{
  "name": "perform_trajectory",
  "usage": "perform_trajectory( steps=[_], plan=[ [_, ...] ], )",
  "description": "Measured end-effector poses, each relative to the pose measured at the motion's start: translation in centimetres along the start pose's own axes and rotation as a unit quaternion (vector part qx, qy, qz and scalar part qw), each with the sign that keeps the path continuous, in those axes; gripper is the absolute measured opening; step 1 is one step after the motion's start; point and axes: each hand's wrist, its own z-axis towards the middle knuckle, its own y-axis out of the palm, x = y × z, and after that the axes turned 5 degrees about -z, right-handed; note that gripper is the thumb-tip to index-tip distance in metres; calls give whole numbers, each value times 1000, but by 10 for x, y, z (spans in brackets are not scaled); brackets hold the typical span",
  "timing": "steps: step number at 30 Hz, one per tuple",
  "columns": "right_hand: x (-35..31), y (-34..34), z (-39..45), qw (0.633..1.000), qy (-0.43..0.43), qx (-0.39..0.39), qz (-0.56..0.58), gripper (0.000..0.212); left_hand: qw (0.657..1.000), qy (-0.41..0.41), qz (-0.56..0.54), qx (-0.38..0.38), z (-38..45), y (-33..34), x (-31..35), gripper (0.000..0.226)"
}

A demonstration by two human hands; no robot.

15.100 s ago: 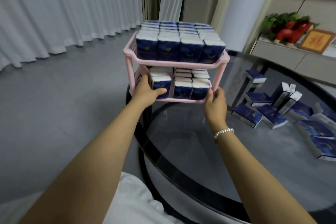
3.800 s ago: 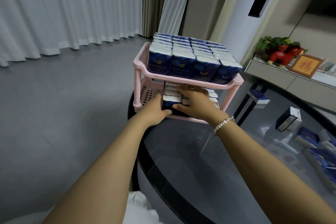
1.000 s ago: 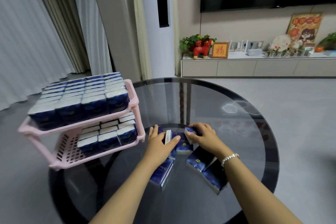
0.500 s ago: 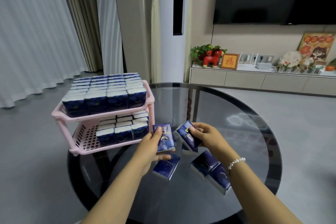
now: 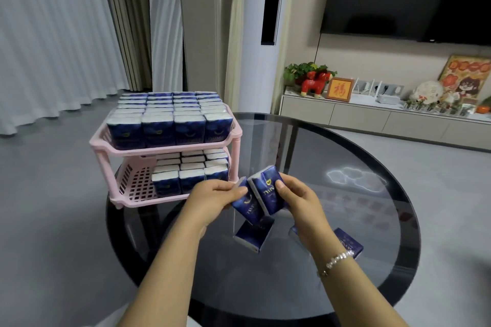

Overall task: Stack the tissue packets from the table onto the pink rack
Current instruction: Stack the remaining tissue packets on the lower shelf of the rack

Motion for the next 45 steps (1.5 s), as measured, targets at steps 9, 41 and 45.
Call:
perform_trajectory(
  steps=[9, 41, 45],
  plan=[
    [8, 44, 1, 1000, 15, -9, -4, 14, 970, -81, -230, 23, 2, 3, -2, 27],
    [-11, 21, 5, 886, -30, -234, -399, 39, 995, -32, -39, 82, -8, -44, -34, 21],
    [-15, 24, 6, 919, -71, -216, -323, 38, 994, -61, -59, 62, -6, -47, -36, 31]
  ],
)
